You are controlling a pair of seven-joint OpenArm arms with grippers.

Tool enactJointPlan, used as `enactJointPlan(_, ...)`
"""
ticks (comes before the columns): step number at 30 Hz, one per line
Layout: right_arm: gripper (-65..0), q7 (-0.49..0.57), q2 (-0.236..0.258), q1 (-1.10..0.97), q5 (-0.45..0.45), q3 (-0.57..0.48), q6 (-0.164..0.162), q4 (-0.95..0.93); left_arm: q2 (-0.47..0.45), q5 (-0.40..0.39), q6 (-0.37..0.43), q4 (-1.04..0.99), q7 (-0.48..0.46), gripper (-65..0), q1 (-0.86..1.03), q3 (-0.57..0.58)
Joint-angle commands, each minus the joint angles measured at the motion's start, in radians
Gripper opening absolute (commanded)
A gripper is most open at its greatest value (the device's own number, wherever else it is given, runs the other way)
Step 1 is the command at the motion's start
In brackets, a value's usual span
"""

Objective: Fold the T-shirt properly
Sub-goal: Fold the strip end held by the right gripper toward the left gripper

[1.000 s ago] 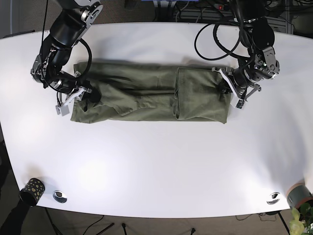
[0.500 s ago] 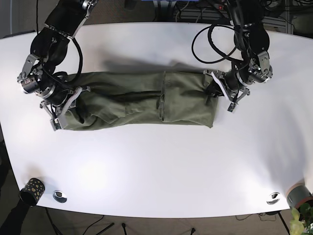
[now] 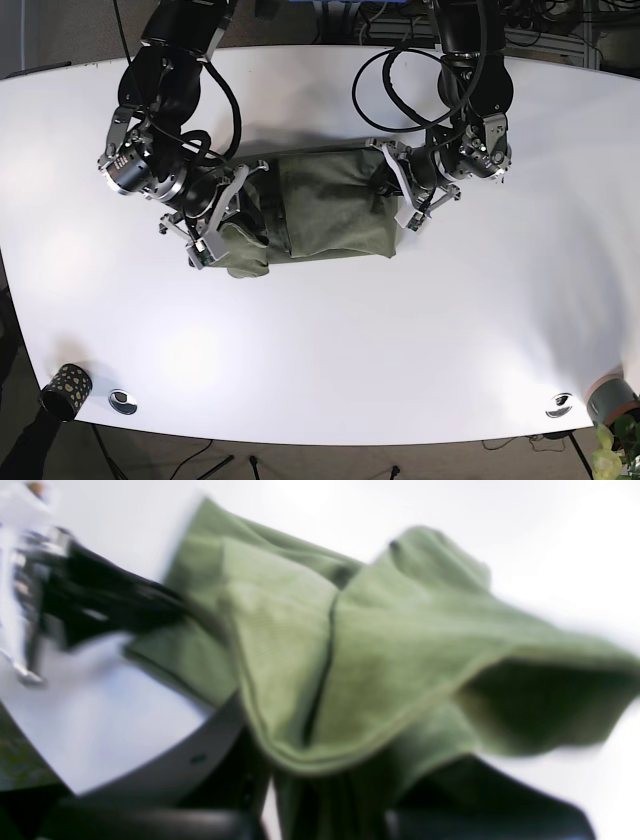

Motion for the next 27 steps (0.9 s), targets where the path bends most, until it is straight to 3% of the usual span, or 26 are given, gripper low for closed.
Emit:
enactJointPlan(1,-65.0,0.026,-0.031,0.024,0.019,-0.022,0.002,-0.008,0.0,0.007,-0.001,0.007,0.02,-60.7,-0.008,0.003)
enactJointPlan(5,-65.0,0.033,-0.054,0.054,0.018,-0.056,0.002,-0.093,0.0,0.007,-0.001,0.007,0.02,-60.7,-0.008,0.003)
enactJointPlan(15,-64.4,0.073,-0.051,0.136,0.018,-0.065,0.002,-0.264,-0.001,0.005,-0.001,0.007,0.02,-60.7,-0.002,0.003)
enactJointPlan(17,-54.5,0.073,-0.049,0.146,0.018,-0.073,0.002,-0.273,-0.001,0.005,-0.001,0.007,0.02,-60.7,-0.002,0.003)
enactJointPlan(20,-33.8,0.073,-0.049,0.146,0.018,-0.117,0.002,-0.27,-0.001,0.004,-0.001,0.007,0.02,-60.7,-0.003,0.003)
enactJointPlan(22,-25.0,0.073,-0.049,0.146,0.018,-0.148,0.002,-0.27,-0.001,0.004,-0.001,0.006,0.02,-60.7,-0.007,0.003)
enactJointPlan(27,-16.3,0.074,-0.049,0.146,0.018,-0.203,0.002,-0.27,-0.001,0.002,-0.001,0.006,0.02,-60.7,-0.008,0.003)
